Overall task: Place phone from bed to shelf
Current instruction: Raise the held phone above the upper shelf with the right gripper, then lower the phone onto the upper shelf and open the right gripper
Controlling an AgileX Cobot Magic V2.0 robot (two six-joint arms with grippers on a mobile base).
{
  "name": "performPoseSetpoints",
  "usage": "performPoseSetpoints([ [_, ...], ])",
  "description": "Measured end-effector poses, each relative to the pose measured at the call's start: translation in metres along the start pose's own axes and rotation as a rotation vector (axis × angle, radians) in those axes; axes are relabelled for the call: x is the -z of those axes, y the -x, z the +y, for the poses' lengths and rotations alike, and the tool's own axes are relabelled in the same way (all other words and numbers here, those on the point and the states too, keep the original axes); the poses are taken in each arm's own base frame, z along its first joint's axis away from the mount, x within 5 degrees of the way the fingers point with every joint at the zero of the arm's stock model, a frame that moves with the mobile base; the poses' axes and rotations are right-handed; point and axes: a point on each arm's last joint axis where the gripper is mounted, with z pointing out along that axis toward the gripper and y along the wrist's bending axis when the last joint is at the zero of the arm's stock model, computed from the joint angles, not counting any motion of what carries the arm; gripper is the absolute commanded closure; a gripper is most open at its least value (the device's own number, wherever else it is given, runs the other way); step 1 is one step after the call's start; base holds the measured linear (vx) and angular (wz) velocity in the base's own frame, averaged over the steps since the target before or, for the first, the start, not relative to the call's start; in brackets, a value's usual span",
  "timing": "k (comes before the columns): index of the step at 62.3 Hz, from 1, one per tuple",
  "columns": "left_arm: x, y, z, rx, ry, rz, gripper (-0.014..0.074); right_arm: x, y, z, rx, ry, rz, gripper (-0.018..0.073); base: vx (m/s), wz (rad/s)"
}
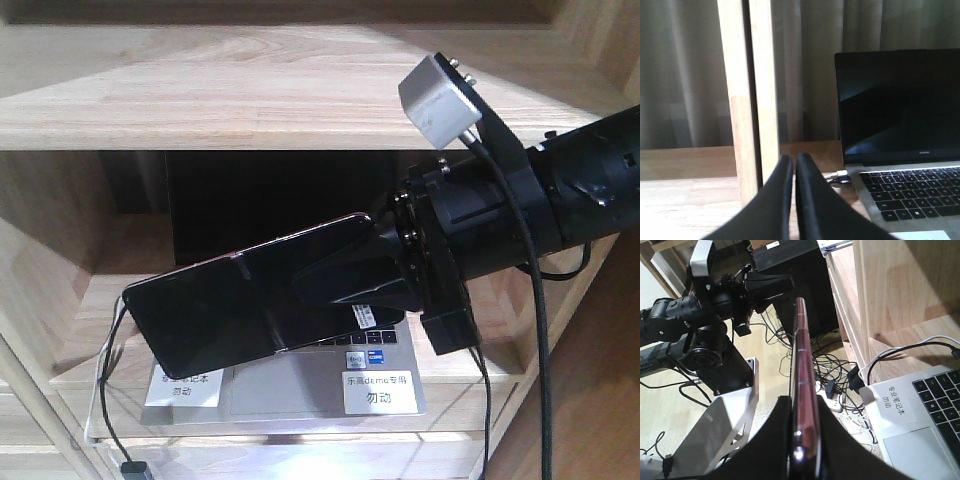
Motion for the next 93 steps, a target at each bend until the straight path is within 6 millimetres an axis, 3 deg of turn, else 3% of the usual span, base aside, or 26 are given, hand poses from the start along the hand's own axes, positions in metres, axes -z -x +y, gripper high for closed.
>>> performPoseSetpoints([
  [65, 0.000, 0.000, 0.000, 0.000, 0.000, 0.000, 0.0595, 0.001, 0.003, 0.001, 0.000, 0.004, -0.016, 0.0562, 0.00, 0.00],
  [71, 0.000, 0.000, 0.000, 0.000, 0.000, 0.000, 0.0595, 0.005, 0.013, 0.003, 0.008, -0.003, -0.040, 0.0562, 0.00, 0.00],
  [93, 0.000, 0.000, 0.000, 0.000, 0.000, 0.000, 0.0595, 0.042, 0.079, 0.027, 0.124, -0.088, -0.192, 0.0562, 0.00, 0.00],
])
